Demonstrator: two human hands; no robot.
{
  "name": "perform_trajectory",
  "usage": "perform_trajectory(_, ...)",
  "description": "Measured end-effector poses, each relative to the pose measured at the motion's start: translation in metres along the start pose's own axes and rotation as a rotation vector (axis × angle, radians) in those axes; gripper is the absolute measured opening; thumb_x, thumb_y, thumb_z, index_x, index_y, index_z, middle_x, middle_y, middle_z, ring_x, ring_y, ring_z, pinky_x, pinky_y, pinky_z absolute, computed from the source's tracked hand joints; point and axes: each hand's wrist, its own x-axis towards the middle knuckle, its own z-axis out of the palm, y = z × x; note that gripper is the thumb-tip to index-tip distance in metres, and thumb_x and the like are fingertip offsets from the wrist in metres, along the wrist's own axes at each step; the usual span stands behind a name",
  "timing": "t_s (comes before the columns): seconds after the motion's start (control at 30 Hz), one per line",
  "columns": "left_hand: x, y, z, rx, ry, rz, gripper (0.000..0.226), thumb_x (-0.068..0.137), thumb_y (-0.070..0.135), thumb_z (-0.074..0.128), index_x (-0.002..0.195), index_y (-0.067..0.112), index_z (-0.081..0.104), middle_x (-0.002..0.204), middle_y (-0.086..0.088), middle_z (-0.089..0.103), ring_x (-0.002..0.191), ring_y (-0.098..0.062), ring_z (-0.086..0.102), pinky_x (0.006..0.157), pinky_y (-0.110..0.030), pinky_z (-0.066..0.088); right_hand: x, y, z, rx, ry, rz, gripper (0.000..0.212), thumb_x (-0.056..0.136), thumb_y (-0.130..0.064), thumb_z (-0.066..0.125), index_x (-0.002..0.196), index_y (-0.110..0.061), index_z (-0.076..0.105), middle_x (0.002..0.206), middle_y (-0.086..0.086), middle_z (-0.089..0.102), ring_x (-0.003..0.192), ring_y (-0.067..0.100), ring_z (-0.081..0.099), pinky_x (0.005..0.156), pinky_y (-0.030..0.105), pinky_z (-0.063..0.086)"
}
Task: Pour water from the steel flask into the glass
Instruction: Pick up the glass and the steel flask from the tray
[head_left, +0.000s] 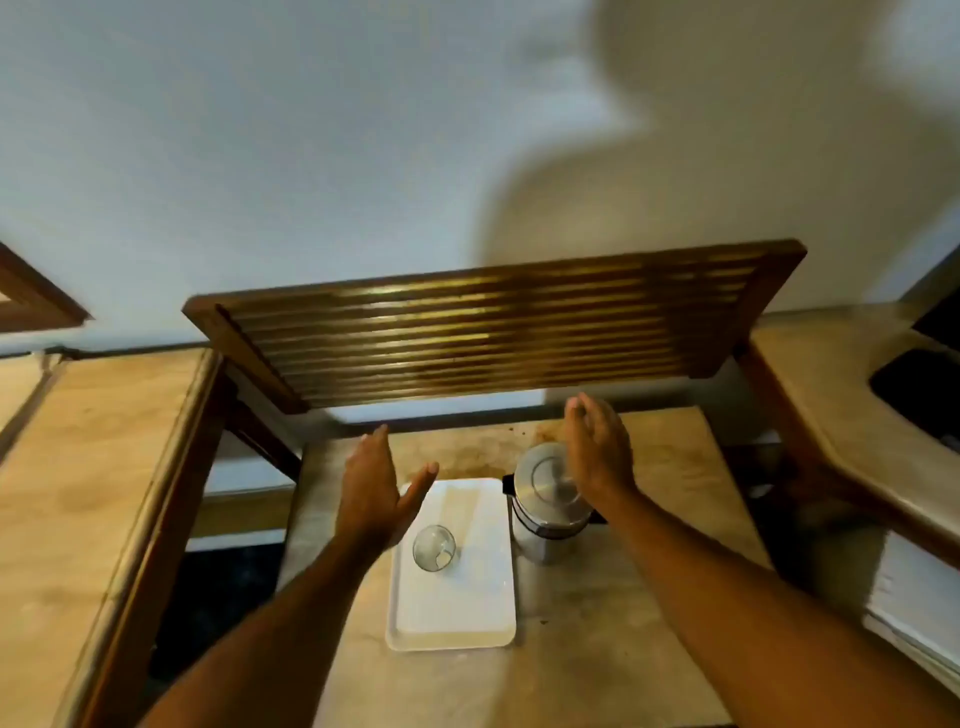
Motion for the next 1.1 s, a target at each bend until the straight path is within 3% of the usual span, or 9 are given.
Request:
perform_trajectory(0.1, -0.019, -0.044, 0.05, -0.064, -0.007, -0.135, 0.085, 0.067, 0.08, 0.059, 0.131, 0.027, 0.038, 0.136, -0.017, 0.056, 0.122, -0.034, 0.053, 0.1, -0.04, 0.041, 0.005, 0.056, 0.005, 0.122, 0.06, 0.214, 0.041, 0.101, -0.044, 0.034, 0.121, -0.017, 0.058, 0.127, 0.016, 0.059, 0.108, 0.027, 0.055, 0.091, 0.04, 0.044)
perform_trajectory(0.2, -0.039, -0.073, 0.089, -0.103, -0.053, -0.254, 0.094, 0.048, 0.068, 0.085, 0.121, 0.036, 0.035, 0.121, -0.008, 0.059, 0.112, -0.03, 0.055, 0.091, -0.044, 0.045, -0.007, 0.097, 0.011, 0.249, 0.059, 0.331, 0.03, 0.1, -0.042, 0.044, 0.085, -0.026, 0.064, 0.102, 0.014, 0.066, 0.085, 0.023, 0.06, 0.071, 0.038, 0.055)
perform_trajectory(0.3, -0.046, -0.102, 0.123, -0.088, -0.169, -0.262, 0.113, 0.039, 0.056, 0.095, 0.132, 0.022, 0.04, 0.127, 0.001, 0.052, 0.118, -0.026, 0.052, 0.096, -0.039, 0.046, -0.012, 0.118, 0.024, 0.36, 0.15, 0.302, 0.027, 0.096, -0.026, 0.058, 0.073, -0.012, 0.064, 0.076, 0.01, 0.064, 0.07, 0.024, 0.059, 0.067, 0.06, 0.058)
perform_trajectory(0.43, -0.051, -0.124, 0.16, -0.189, -0.089, -0.376, 0.103, 0.054, 0.021, 0.098, 0.138, 0.011, 0.04, 0.133, -0.005, 0.055, 0.121, -0.031, 0.054, 0.097, -0.04, 0.046, -0.005, 0.135, 0.034, 0.433, 0.213, 0.185, 0.036, 0.086, -0.028, 0.065, 0.062, -0.003, 0.055, 0.055, 0.009, 0.051, 0.049, 0.011, 0.052, 0.051, 0.056, 0.054)
perform_trajectory(0.6, -0.051, -0.119, 0.18, -0.3, 0.044, -0.386, 0.077, 0.065, 0.014, 0.093, 0.128, 0.01, 0.049, 0.118, 0.005, 0.058, 0.104, -0.02, 0.057, 0.086, -0.033, 0.046, 0.002, 0.151, 0.031, 0.458, 0.071, 0.146, 0.036, 0.087, -0.026, 0.064, 0.054, -0.011, 0.066, 0.062, 0.015, 0.06, 0.06, 0.03, 0.058, 0.053, 0.055, 0.056)
perform_trajectory(0.73, -0.054, -0.115, 0.183, -0.403, 0.028, -0.397, 0.075, 0.066, 0.003, 0.09, 0.128, 0.007, 0.049, 0.121, -0.007, 0.062, 0.107, -0.025, 0.059, 0.086, -0.037, 0.054, -0.002, 0.156, 0.019, 0.523, -0.174, 0.188, 0.05, 0.085, -0.041, 0.055, 0.04, -0.018, 0.058, 0.041, -0.006, 0.053, 0.043, 0.007, 0.054, 0.039, 0.023, 0.047)
perform_trajectory(0.83, -0.058, -0.112, 0.18, -0.425, 0.021, -0.387, 0.076, 0.065, 0.0, 0.09, 0.129, 0.007, 0.048, 0.118, -0.01, 0.063, 0.105, -0.027, 0.06, 0.084, -0.034, 0.054, -0.007, 0.154, 0.01, 0.482, -0.272, 0.179, 0.059, 0.083, -0.049, 0.05, 0.038, -0.011, 0.05, 0.034, 0.001, 0.046, 0.034, 0.013, 0.047, 0.037, 0.02, 0.041)
perform_trajectory(1.0, -0.056, -0.099, 0.159, -0.496, 0.023, -0.412, 0.073, 0.067, -0.002, 0.088, 0.126, 0.015, 0.049, 0.115, -0.008, 0.065, 0.104, -0.027, 0.062, 0.085, -0.034, 0.054, -0.02, 0.146, 0.013, 0.511, -0.177, 0.269, 0.059, 0.083, -0.049, 0.055, 0.048, -0.003, 0.052, 0.039, 0.012, 0.044, 0.039, 0.02, 0.043, 0.043, 0.026, 0.037)
perform_trajectory(1.1, -0.057, -0.083, 0.132, -0.51, 0.036, -0.377, 0.076, 0.062, 0.005, 0.092, 0.126, 0.014, 0.05, 0.112, -0.004, 0.065, 0.103, -0.023, 0.064, 0.086, -0.038, 0.056, -0.024, 0.127, 0.015, 0.535, -0.114, 0.332, 0.046, 0.075, -0.053, 0.064, 0.05, -0.015, 0.061, 0.047, 0.008, 0.051, 0.041, 0.017, 0.043, 0.041, 0.023, 0.034)
